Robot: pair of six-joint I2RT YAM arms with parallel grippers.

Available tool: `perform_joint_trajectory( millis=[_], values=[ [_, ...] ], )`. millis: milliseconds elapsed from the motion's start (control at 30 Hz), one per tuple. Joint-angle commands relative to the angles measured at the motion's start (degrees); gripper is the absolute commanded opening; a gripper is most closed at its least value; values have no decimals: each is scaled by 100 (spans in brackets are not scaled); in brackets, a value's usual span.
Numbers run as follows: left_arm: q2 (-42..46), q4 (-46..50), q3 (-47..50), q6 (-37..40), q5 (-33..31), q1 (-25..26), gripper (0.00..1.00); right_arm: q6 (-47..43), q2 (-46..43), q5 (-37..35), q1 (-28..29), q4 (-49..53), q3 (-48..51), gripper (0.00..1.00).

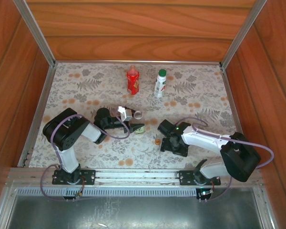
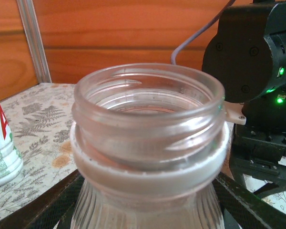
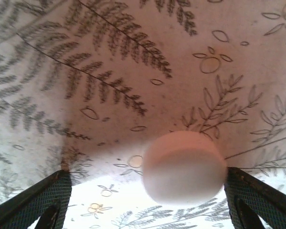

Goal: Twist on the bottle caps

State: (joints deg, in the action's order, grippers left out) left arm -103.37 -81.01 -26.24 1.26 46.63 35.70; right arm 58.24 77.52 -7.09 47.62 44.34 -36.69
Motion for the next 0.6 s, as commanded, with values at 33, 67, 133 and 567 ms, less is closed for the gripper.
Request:
perform_joint_trajectory(
  millis=[33, 67, 133, 567],
  values=[
    [20, 154, 6, -16, 144, -41, 65, -228, -10, 78, 20, -300, 17, 77],
    [11, 156, -12, -20, 152, -37, 65, -266, -10, 42, 23, -307, 0, 73],
    [-7, 151, -40, -44, 158, -46, 65, -295, 44, -43, 22, -280, -55, 67],
    [12, 169, -20, -75, 149, -46, 65, -480, 62, -309, -5, -220, -183, 50]
  ],
)
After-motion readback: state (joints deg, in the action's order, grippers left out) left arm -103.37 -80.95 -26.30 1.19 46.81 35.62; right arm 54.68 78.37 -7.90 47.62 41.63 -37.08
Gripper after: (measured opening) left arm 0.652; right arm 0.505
